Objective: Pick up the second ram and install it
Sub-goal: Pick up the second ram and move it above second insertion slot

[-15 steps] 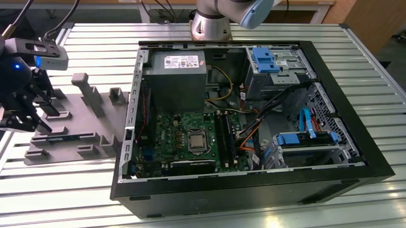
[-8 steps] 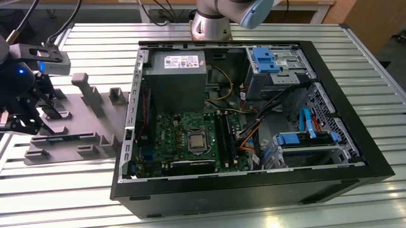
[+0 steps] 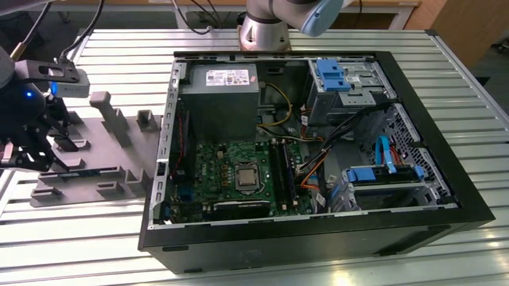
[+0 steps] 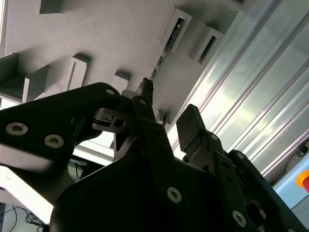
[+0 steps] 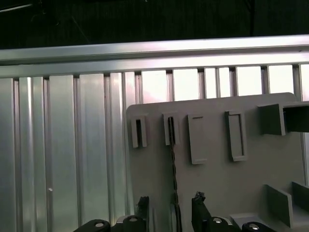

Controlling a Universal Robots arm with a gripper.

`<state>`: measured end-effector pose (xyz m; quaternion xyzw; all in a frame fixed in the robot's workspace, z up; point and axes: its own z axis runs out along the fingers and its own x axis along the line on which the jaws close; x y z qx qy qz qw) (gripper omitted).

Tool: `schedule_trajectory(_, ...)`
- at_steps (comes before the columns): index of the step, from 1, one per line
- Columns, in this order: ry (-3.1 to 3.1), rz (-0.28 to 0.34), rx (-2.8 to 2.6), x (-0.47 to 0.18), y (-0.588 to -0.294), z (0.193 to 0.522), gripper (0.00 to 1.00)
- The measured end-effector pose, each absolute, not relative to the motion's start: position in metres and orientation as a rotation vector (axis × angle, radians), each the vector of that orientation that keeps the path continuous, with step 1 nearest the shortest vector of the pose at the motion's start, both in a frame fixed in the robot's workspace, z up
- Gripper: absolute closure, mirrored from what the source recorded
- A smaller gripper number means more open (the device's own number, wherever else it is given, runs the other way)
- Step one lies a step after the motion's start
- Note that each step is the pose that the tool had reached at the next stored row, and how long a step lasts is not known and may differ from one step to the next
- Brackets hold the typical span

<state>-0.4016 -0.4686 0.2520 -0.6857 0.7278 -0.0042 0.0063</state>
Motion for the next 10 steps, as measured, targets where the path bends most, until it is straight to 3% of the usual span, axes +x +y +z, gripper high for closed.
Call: schedule_trajectory(10,2.268,-0.012,-2.156,-0.404,-0.469,0.236,0.53)
